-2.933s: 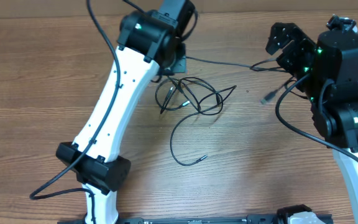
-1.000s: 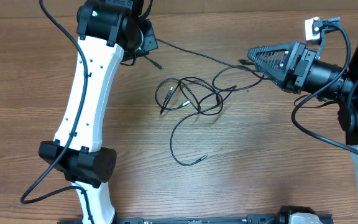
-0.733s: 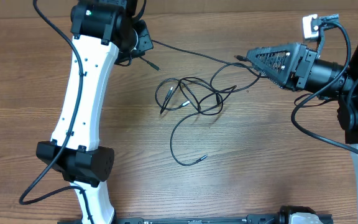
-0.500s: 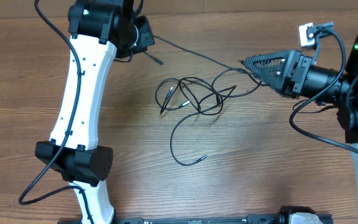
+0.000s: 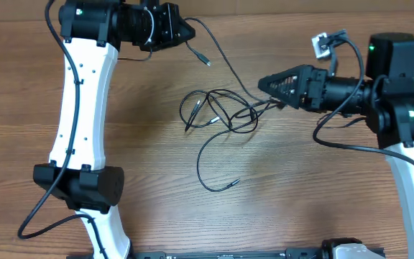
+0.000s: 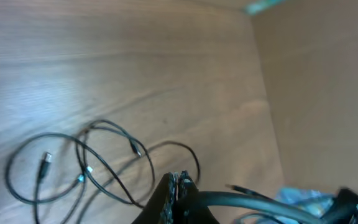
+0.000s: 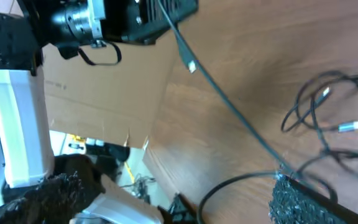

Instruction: Untangle cables

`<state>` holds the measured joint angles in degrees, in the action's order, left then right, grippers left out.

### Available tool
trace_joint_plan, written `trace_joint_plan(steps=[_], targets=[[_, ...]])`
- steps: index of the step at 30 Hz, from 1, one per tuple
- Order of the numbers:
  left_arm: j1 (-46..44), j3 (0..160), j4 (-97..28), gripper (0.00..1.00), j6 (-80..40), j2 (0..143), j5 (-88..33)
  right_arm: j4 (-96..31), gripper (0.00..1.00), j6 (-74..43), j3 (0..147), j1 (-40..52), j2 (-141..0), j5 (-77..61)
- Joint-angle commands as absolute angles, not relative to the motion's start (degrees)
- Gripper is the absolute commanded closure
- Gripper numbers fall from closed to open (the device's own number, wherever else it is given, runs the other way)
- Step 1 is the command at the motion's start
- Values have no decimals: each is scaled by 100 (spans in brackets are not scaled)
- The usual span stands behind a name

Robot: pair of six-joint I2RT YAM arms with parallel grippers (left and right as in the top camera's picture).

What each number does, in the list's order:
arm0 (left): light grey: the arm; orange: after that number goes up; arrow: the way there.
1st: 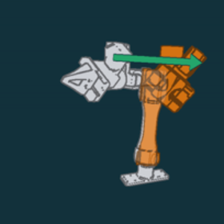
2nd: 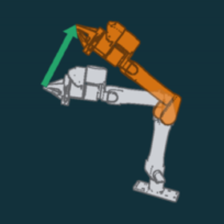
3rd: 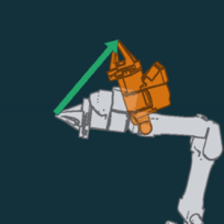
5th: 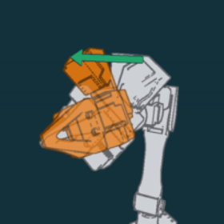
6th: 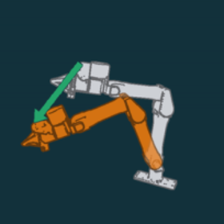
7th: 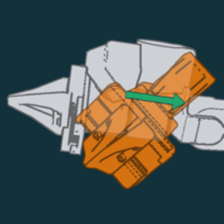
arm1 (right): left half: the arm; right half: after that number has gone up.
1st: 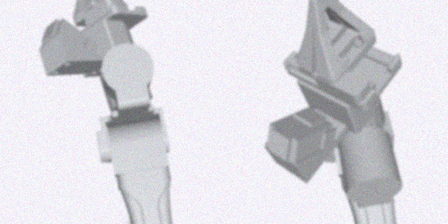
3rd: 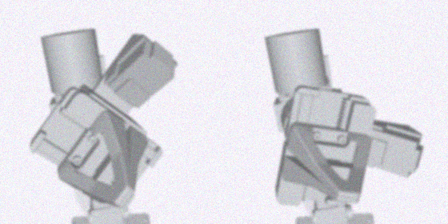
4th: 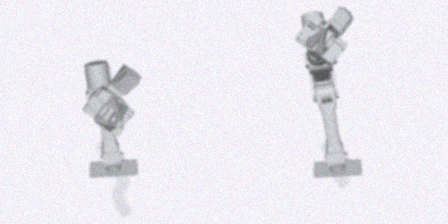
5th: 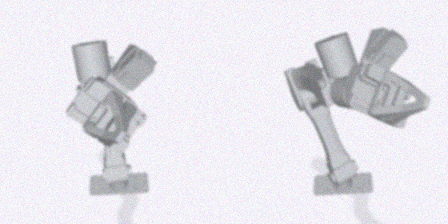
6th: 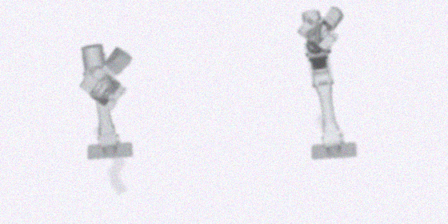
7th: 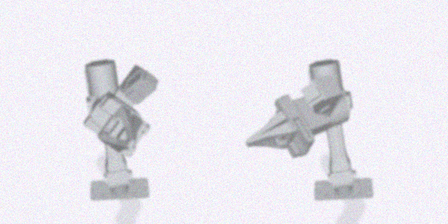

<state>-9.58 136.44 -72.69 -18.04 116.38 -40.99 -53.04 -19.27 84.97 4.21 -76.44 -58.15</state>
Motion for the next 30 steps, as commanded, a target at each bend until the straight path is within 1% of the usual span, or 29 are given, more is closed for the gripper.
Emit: trace_joint_plan(steps=[1, 4, 6, 7, 9, 10, 11, 15, 19, 22, 24, 27, 30], targets=[[-1107, 13659, -7526, 96, -1651, 11657, -3785, -4934, 0, -1874, 8591, 434, -7625, -5706], [-1227, 13659, -7832, 96, -1841, 11657, -2821, -4403, 0, -2014, 8591, 405, -7579, -5704], [-1306, 13659, -7999, 95, -1841, 11657, -2394, -4189, 0, -2014, 8591, 405, -7566, -5658], [-1345, 13659, -8082, 87, -1839, 11657, -2263, -4121, 0, -2012, 8591, 405, -7566, -5603], [-1396, 13659, -8189, 54, -1796, 11657, -2187, -4121, 0, -2014, 8591, 405, -7566, -5446], [-1424, 13659, -8226, 34, -1772, 11657, -2196, -4141, 0, -2012, 8591, 408, -7568, -5393], [-1441, 13659, -8243, 23, -1767, 11657, -2209, -4141, 0, -2014, 8591, 408, -7568, -5402], [-1520, 13659, -8248, 12, -1328, 11657, -2541, -4091, 0, -2073, 8591, 399, -7566, -5345], [-1592, 13659, -8252, 7, -440, 11657, -3430, -4034, 0, -2412, 8591, 360, -7566, -4722], [-1649, 13659, -8298, 7, 366, 11657, -4263, -3955, 0, -2571, 8591, 322, -7568, -4493], [-1702, 13659, -8359, 9, 847, 11657, -4598, -3824, 0, -2882, 8591, 314, -7568, -4499], [-1839, 13659, -8399, 10, 1037, 11657, -4635, -3612, 0, -3483, 8591, 314, -7568, -4501], [-2093, 13659, -8444, 10, 1345, 11657, -4637, -3406, 0, -3837, 8591, 314, -7568, -4501]])
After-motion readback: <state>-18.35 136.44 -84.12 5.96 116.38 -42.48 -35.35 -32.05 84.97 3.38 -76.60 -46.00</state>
